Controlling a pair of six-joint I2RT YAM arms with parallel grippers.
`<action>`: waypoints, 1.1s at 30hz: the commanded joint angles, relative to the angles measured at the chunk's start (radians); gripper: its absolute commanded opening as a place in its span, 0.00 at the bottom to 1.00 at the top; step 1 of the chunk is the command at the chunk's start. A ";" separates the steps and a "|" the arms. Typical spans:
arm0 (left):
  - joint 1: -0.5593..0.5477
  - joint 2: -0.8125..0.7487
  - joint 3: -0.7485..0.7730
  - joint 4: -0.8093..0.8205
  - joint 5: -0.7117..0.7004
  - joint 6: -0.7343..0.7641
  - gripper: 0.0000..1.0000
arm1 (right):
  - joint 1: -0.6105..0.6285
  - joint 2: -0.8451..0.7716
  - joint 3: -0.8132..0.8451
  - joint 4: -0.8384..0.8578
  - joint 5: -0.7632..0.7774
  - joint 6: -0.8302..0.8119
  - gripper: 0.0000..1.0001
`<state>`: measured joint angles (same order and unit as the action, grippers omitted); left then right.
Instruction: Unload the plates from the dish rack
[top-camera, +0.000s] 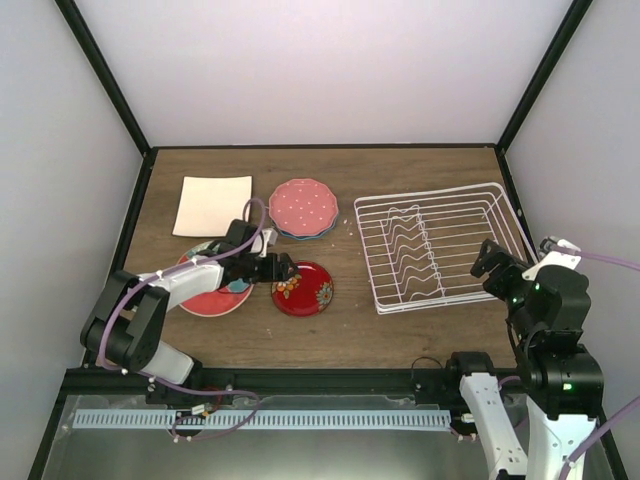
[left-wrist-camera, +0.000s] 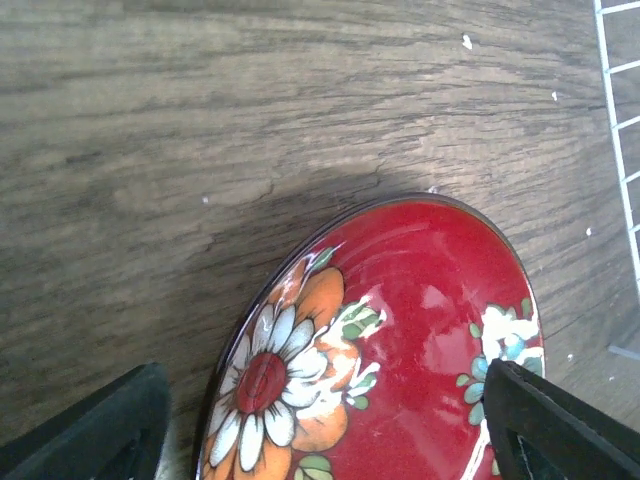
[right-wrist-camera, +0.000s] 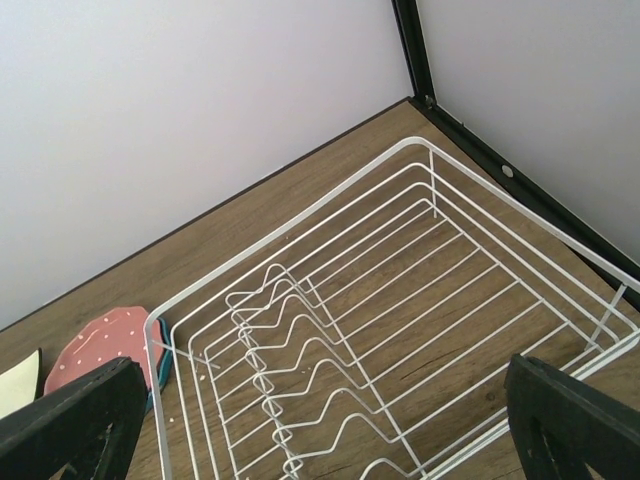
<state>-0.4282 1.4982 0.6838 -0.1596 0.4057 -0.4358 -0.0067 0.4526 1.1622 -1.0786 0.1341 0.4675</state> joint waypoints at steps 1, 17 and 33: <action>-0.002 -0.022 0.035 -0.019 -0.056 0.025 0.91 | 0.011 0.009 -0.006 0.002 -0.013 -0.003 1.00; -0.003 -0.145 0.254 -0.209 -0.164 0.222 1.00 | 0.011 0.053 -0.106 0.087 -0.054 -0.008 1.00; 0.065 -0.490 0.183 -0.383 -0.268 0.282 0.98 | 0.011 0.081 -0.242 0.131 -0.208 -0.067 1.00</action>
<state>-0.3687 1.0630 0.8726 -0.4858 0.1635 -0.1864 -0.0063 0.5262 0.9524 -0.9703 -0.0139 0.4267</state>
